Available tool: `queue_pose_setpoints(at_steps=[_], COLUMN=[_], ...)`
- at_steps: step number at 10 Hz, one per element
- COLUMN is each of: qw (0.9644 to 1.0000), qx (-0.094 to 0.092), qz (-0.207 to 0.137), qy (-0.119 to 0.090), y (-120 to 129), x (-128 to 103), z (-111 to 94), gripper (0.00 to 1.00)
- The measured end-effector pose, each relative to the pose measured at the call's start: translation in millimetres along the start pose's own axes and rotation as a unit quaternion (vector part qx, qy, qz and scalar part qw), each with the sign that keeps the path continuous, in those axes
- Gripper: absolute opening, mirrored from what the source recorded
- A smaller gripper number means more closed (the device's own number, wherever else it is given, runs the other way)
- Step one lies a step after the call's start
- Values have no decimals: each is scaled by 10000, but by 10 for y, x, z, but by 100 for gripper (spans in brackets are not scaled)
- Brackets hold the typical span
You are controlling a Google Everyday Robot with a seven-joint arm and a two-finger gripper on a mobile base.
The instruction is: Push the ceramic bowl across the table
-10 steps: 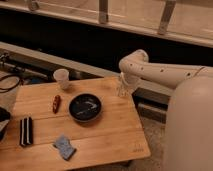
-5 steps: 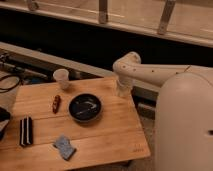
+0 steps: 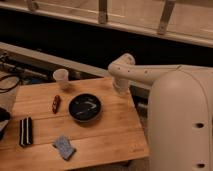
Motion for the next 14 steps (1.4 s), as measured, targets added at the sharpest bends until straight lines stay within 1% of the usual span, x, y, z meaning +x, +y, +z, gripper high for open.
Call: queue_pose_setpoints(at_steps=[1, 3, 7, 9, 11, 14], qw=[10000, 9999, 9997, 9995, 9992, 9988], qx=[3, 51, 23, 32, 40, 72], qz=[-28, -84, -232, -279, -365, -431], qy=[0, 66, 105, 131, 159, 222], y=[29, 58, 293, 329, 422, 570], x=[-18, 8, -103, -113, -140, -114], z=[9, 50, 127, 181, 234, 319], gripper=[0, 0, 0, 0, 0, 0])
